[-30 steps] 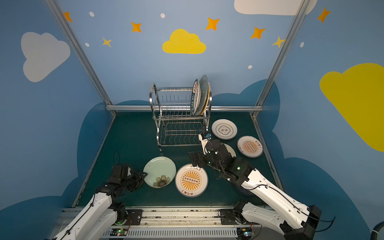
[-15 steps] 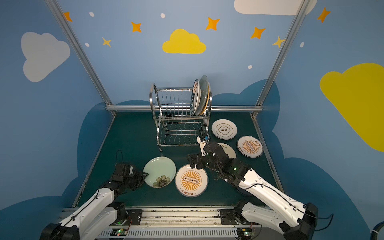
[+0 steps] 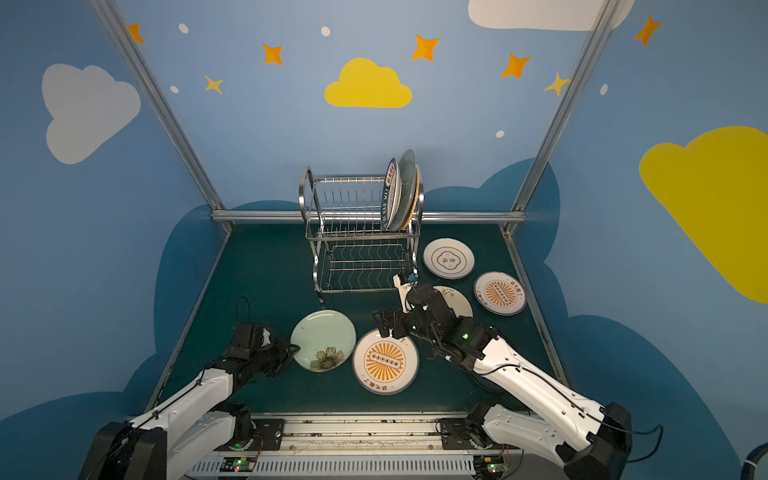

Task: Load plates into a dish rack
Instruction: Pick up the plate from the center of the table.

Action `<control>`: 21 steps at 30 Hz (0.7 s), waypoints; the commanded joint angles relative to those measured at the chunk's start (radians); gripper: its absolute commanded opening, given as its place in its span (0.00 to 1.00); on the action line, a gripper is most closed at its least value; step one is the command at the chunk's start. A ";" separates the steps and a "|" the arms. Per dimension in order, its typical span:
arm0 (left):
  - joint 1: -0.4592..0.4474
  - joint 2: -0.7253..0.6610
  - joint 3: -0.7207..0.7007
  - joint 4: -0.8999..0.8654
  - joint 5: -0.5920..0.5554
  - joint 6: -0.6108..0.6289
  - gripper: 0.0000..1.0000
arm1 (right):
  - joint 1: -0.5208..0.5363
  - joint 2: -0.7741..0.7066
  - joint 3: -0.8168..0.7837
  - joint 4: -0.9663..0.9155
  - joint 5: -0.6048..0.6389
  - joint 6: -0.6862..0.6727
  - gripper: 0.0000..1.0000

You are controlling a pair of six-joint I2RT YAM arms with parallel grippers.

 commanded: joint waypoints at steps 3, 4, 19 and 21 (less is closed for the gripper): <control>-0.002 -0.003 -0.009 0.005 0.010 -0.003 0.15 | -0.030 0.010 -0.030 0.044 -0.054 0.024 0.93; -0.002 -0.009 -0.007 0.006 0.010 -0.006 0.13 | -0.034 0.012 -0.032 0.046 -0.058 0.026 0.93; -0.002 -0.323 0.030 -0.136 -0.033 -0.103 0.04 | -0.098 0.018 -0.062 0.053 -0.087 0.068 0.95; -0.002 -0.366 0.031 -0.139 -0.019 -0.106 0.04 | -0.108 0.017 -0.067 0.052 -0.087 0.079 0.95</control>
